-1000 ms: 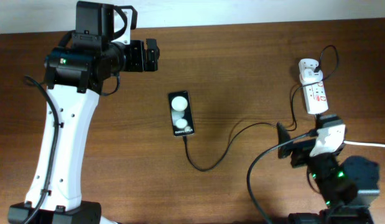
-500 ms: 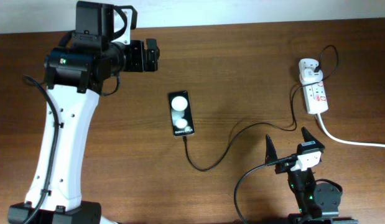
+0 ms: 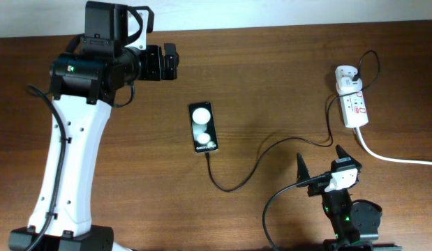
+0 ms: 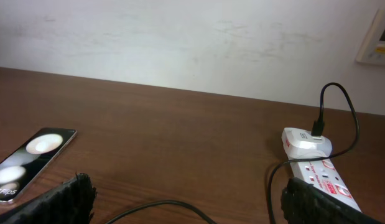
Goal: Plug charger to phone and switch on socket
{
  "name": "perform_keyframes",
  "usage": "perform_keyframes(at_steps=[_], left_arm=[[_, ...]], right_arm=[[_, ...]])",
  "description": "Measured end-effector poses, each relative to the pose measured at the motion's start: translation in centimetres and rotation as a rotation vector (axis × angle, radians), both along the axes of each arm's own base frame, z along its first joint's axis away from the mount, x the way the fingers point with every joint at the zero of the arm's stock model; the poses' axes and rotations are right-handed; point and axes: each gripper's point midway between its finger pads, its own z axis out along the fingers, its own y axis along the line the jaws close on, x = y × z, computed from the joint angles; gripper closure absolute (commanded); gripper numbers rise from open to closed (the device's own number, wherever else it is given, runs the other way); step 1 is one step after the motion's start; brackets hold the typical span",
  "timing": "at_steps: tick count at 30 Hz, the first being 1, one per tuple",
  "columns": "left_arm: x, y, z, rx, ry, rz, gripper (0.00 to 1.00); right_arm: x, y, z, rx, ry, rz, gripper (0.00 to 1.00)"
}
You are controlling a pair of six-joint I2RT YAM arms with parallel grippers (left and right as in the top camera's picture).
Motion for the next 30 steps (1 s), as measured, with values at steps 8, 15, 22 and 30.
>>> perform_keyframes(at_steps=[8, 15, 22, 30], left_arm=[[0.0, 0.0, 0.0, 0.0, 0.0, 0.0, 0.01], [-1.3, 1.2, 0.8, 0.037, -0.025, 0.035, 0.01], [-8.9, 4.2, -7.3, 0.038, -0.3, 0.111, 0.01], [-16.1, 5.6, -13.8, -0.044, -0.626, 0.128, 0.01]], right_arm=[[0.0, 0.0, 0.0, 0.0, 0.0, 0.0, 0.01], [0.0, 0.0, 0.0, 0.001, 0.0, 0.0, 0.01], [0.0, 0.0, -0.1, 0.0, 0.003, -0.001, 0.01], [0.0, 0.0, 0.0, 0.0, 0.001, -0.003, 0.01]])
